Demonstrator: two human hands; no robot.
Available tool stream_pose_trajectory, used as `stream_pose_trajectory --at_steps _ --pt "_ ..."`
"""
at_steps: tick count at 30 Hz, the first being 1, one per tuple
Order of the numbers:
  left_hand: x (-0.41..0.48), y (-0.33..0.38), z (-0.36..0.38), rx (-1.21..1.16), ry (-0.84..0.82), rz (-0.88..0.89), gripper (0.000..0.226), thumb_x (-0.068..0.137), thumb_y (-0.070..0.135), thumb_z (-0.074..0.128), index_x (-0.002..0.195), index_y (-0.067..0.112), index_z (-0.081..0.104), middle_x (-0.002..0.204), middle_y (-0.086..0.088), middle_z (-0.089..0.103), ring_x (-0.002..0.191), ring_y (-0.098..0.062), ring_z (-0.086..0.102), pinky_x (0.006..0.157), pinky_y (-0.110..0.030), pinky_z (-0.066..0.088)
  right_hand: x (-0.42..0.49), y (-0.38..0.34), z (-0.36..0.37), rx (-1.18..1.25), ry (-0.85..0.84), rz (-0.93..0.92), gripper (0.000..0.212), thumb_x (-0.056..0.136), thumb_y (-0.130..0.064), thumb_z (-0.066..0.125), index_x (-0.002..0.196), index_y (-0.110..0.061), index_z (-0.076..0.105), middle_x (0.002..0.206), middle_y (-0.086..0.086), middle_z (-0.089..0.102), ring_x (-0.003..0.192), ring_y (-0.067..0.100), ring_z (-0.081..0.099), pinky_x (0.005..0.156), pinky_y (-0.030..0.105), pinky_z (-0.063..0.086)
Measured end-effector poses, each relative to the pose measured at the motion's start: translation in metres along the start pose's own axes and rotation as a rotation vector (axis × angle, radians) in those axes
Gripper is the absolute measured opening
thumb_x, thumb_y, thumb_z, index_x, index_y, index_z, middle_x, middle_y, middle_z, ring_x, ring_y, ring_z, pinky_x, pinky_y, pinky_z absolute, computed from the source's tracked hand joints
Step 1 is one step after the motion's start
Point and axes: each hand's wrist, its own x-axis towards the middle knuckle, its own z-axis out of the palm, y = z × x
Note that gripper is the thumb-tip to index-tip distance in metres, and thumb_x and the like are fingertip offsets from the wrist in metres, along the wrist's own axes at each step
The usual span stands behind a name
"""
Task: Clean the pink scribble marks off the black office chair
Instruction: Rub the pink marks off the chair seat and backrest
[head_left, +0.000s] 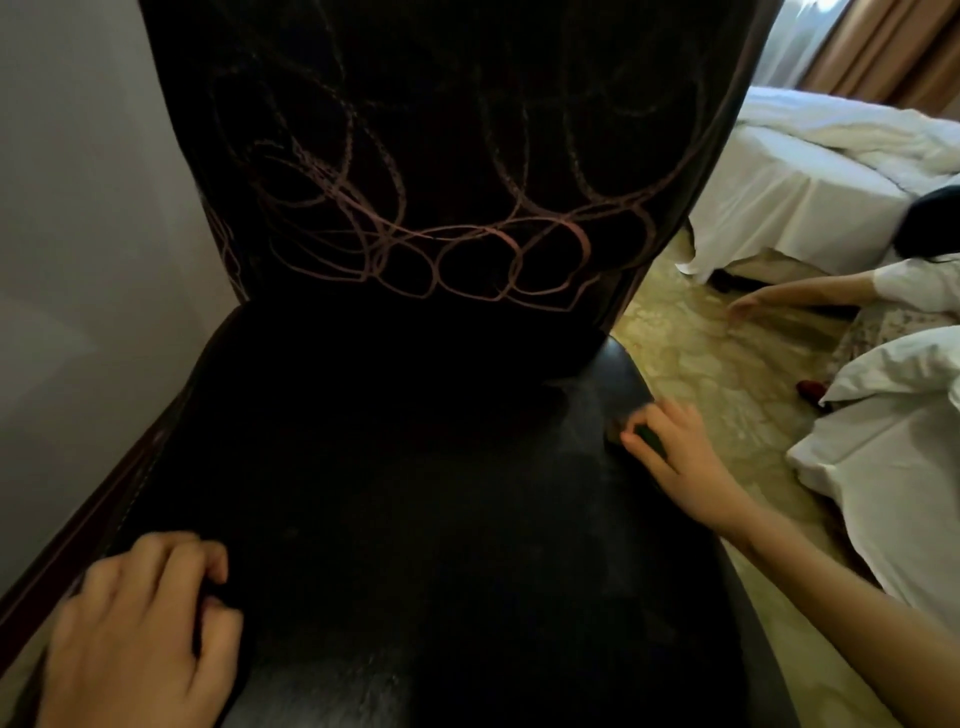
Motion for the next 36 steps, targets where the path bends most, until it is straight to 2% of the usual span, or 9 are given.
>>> stream_pose_trajectory --at_steps 4,9,14,17,20,23,28,33,36 --pt "-0.002 0.001 -0.001 0.04 -0.026 -0.04 0.021 0.072 0.032 0.034 0.086 0.023 0.046 0.091 -0.007 0.054 0.077 -0.038 0.053 0.067 -0.049 0.038 -0.057 -0.02 -0.008 -0.008 0.004 0.016 0.034 0.089 -0.047 0.04 0.089 -0.019 0.06 0.092 -0.004 0.051 0.082 0.014 0.044 0.076 0.018 0.031" --pt "-0.003 -0.001 -0.003 0.037 -0.067 -0.037 0.02 0.071 0.034 0.034 0.084 0.025 0.046 0.091 -0.004 0.052 0.078 -0.035 0.051 0.066 -0.048 0.037 -0.038 -0.019 -0.019 0.134 -0.015 0.053 0.034 0.086 -0.053 0.043 0.091 -0.024 0.06 0.094 -0.009 0.054 0.093 0.008 0.048 0.085 0.013 0.032" --pt "-0.001 -0.002 -0.002 0.004 -0.089 -0.045 0.019 0.068 0.035 0.036 0.085 0.03 0.042 0.09 -0.006 0.054 0.078 -0.038 0.056 0.068 -0.05 0.038 0.051 -0.011 -0.013 0.134 0.156 0.079 0.02 0.091 -0.03 0.057 0.103 -0.015 0.063 0.099 0.005 0.06 0.097 0.022 0.053 0.085 0.027 0.034" --pt "0.002 -0.002 -0.002 0.002 -0.09 -0.024 0.017 0.067 0.035 0.036 0.084 0.033 0.039 0.088 -0.004 0.053 0.074 -0.035 0.055 0.065 -0.048 0.039 0.104 0.002 0.007 0.128 0.159 0.178 0.02 0.092 -0.026 0.059 0.109 -0.016 0.064 0.103 0.011 0.057 0.104 0.03 0.051 0.093 0.035 0.036" --pt "0.003 -0.002 -0.003 -0.019 -0.082 -0.002 0.016 0.067 0.034 0.037 0.083 0.035 0.038 0.087 -0.002 0.052 0.073 -0.034 0.055 0.063 -0.048 0.041 0.129 0.011 0.03 0.022 0.079 0.248 0.021 0.094 -0.03 0.054 0.11 -0.018 0.064 0.112 0.013 0.054 0.111 0.036 0.047 0.099 0.039 0.031" --pt "0.005 -0.002 -0.004 -0.014 -0.09 0.014 0.016 0.067 0.034 0.037 0.083 0.036 0.037 0.086 -0.002 0.052 0.074 -0.035 0.056 0.063 -0.048 0.042 0.128 0.014 0.043 -0.078 0.05 0.212 0.024 0.095 -0.035 0.05 0.108 -0.018 0.062 0.111 0.011 0.056 0.107 0.035 0.049 0.094 0.038 0.03" --pt "0.002 0.0 -0.005 -0.027 -0.071 0.0 0.017 0.068 0.033 0.037 0.085 0.034 0.038 0.089 -0.003 0.052 0.076 -0.036 0.056 0.064 -0.052 0.041 0.078 -0.005 0.027 0.0 0.009 0.008 0.042 0.087 -0.05 0.041 0.096 -0.016 0.063 0.095 0.003 0.06 0.09 0.028 0.056 0.083 0.033 0.033" --pt "0.002 -0.001 -0.006 0.006 -0.083 0.013 0.018 0.07 0.035 0.036 0.089 0.037 0.034 0.091 -0.003 0.051 0.078 -0.036 0.055 0.066 -0.053 0.042 -0.02 -0.041 0.003 0.064 -0.115 -0.169 0.015 0.093 -0.048 0.04 0.094 -0.035 0.048 0.094 -0.011 0.054 0.083 0.015 0.051 0.079 0.03 0.036" --pt "0.001 -0.004 -0.005 0.01 -0.092 0.01 0.016 0.072 0.034 0.035 0.088 0.034 0.039 0.09 -0.003 0.05 0.078 -0.037 0.054 0.066 -0.052 0.041 -0.025 -0.046 -0.005 0.095 -0.179 -0.191 0.009 0.094 -0.047 0.041 0.092 -0.04 0.046 0.094 -0.016 0.05 0.086 0.01 0.05 0.082 0.026 0.036"
